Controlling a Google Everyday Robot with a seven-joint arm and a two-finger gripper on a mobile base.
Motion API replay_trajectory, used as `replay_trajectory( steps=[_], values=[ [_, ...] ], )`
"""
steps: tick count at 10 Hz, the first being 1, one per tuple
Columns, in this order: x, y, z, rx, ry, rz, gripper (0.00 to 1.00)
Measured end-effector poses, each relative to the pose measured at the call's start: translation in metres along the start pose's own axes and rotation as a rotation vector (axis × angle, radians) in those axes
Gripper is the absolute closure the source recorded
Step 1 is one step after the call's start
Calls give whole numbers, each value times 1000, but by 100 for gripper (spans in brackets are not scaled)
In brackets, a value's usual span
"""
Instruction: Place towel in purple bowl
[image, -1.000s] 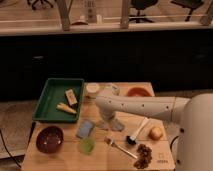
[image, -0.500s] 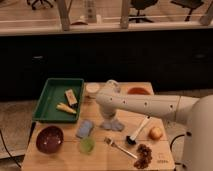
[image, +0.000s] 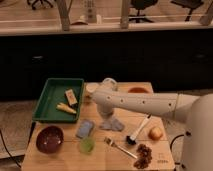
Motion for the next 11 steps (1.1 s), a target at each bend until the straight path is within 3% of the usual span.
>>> replay_trajectory(
  steps=[2,5,7,11],
  values=[
    [-2,1,21,1,-5,0,52],
    [-1,4,15,7,-9,18,24],
    [3,7,-2,8,-8,37,20],
    [9,13,-4,2,-8,63,20]
  ],
)
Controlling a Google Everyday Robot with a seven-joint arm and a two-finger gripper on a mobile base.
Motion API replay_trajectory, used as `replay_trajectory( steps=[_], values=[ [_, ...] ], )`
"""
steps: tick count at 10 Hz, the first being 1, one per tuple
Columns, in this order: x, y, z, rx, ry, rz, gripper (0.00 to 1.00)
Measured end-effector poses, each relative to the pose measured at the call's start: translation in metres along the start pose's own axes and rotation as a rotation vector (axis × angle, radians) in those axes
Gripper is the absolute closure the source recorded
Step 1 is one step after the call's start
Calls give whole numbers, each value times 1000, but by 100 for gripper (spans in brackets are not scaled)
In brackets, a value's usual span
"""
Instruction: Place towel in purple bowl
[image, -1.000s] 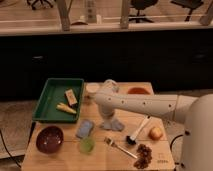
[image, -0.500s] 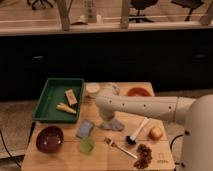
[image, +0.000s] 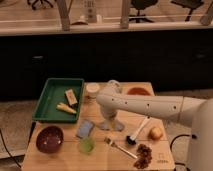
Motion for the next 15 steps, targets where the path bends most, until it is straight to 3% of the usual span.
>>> replay_trajectory(
  steps=[5,9,11,15],
  values=[
    [12,5,26,-8,-26,28,20],
    [26,7,50,-36,-54,53,20],
    [32,8,58,-46,-59,57,32],
    [35,5,60,-57,-59,53,72]
  ],
)
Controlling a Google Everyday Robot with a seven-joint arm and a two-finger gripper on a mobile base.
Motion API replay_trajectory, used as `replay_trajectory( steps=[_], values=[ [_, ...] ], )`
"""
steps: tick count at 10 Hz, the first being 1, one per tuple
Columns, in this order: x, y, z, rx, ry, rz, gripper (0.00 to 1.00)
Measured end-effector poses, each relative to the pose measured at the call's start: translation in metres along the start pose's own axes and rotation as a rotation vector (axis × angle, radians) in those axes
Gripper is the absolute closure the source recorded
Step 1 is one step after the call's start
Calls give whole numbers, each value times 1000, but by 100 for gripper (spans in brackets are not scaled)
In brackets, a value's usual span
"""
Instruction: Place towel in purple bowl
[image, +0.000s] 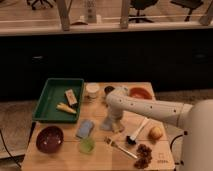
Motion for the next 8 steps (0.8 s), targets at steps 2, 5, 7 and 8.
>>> replay_trajectory(
  steps=[2,5,7,8],
  values=[
    [0,1,-5,-3,1,-2,94],
    [2,-1,-3,-12,3,5,100],
    [2,-3,-2,-15,1,10,100],
    [3,-4,-2,-14,0,13,100]
  ],
)
